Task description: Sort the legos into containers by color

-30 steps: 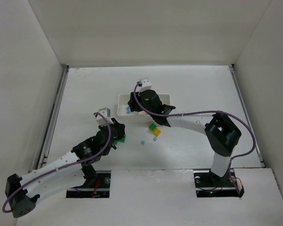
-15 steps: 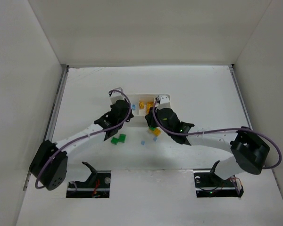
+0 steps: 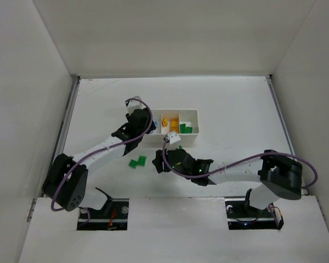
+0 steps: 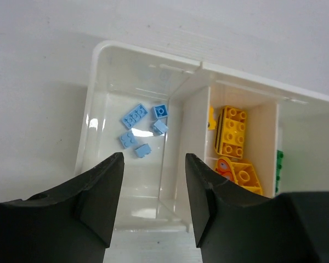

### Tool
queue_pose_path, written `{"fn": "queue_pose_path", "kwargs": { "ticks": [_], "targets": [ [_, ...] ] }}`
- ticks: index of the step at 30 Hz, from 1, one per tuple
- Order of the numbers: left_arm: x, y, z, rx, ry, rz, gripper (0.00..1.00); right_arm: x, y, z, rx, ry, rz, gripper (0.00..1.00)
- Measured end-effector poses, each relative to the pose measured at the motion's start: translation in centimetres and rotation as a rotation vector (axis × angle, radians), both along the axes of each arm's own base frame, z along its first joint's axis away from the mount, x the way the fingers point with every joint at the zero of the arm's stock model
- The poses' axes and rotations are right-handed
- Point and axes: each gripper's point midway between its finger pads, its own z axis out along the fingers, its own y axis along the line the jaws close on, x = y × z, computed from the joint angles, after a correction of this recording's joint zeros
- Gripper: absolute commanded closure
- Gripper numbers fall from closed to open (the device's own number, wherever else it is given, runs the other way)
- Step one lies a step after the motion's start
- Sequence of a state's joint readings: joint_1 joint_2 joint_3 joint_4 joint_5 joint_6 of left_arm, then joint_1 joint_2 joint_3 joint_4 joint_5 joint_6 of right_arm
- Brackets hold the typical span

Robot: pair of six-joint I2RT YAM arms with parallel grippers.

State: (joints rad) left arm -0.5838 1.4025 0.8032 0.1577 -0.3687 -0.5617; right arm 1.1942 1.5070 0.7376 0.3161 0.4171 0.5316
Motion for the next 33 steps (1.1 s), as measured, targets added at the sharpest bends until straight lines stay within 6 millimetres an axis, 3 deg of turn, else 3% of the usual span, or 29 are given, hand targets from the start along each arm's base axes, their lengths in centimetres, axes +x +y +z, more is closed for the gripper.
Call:
{"fn": "queue_pose_path", "kwargs": {
  "ticks": [4, 7, 13, 17, 22, 30, 33],
  "targets": [
    [-1.9, 0.7, 3.2, -0.048, -0.073, -0.013, 0.54, -1.3, 3.2, -2.5, -0.058, 0.010, 0.059, 0.26],
    [-4.2, 2.1, 4.5, -0.079, -0.115, -0.012, 0.54, -1.6, 4.5, -4.1, -0.106, 0.005, 0.095, 0.19],
    [-9.2, 6.2, 1.5, -0.075, -0.054, 0.042, 0.53, -0.8, 6.2, -5.9, -0.165, -0.011, 0.123, 0.19],
    [-11.3, 8.3, 0.0, -0.061, -0.012, 0.086, 0.53, -0.2, 7.9, -6.4, -0.177, -0.019, 0.130, 0.19],
    [-12.5, 9.3, -0.8, -0.058, 0.014, 0.110, 0.51, 0.6, 9.4, -7.5, -0.210, -0.017, 0.120, 0.24],
    [-13.9, 10.1, -1.7, -0.074, 0.055, 0.143, 0.47, 2.8, 9.0, -8.1, -0.289, -0.063, 0.001, 0.31],
    [-13.9, 10.1, -1.9, -0.091, 0.058, 0.161, 0.47, 3.4, 8.9, -8.1, -0.307, -0.079, -0.032, 0.40]
  ]
}}
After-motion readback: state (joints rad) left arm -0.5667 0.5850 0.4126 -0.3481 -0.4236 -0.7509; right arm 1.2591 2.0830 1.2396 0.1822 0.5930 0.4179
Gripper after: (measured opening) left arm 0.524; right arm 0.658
